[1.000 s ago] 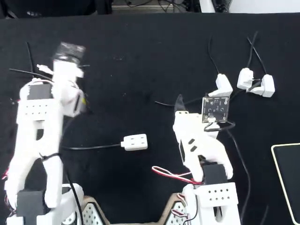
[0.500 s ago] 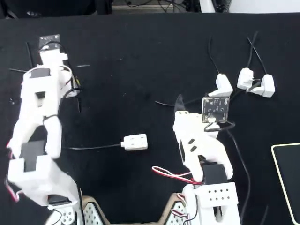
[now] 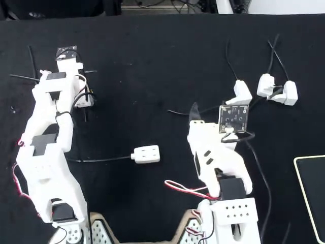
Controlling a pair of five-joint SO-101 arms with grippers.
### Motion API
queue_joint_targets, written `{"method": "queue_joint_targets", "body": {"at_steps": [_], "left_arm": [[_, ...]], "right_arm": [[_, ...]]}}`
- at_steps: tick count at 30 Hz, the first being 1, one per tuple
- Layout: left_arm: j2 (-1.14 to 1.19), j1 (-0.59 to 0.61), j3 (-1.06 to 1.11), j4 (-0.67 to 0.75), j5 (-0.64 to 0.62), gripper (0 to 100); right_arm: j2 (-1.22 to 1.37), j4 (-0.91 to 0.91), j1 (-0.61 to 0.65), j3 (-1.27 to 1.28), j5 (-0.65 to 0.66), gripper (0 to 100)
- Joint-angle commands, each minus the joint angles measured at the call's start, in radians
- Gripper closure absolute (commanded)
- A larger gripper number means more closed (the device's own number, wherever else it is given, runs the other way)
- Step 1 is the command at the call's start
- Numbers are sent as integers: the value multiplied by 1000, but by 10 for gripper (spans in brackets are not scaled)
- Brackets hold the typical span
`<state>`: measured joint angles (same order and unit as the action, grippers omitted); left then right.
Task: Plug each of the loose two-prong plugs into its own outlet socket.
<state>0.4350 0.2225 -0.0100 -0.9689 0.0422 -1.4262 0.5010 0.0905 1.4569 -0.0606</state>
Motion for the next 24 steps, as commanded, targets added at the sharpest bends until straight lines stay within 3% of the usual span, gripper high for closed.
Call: {"method": "queue_joint_targets", "body": {"at_steps": [1,2,11,24], "left_arm": [[-6,-33,-50,-43,-2,918],[-6,-39,-48,-46,-3,977],[-61,-82,-67,-221,-8,970],[-624,-88,170,-454,2,970]], "right_arm": [[-21,2,12,-36,2,744],[-21,2,12,-36,2,744],[-21,2,12,-36,2,744],[-21,2,12,-36,2,744]]}}
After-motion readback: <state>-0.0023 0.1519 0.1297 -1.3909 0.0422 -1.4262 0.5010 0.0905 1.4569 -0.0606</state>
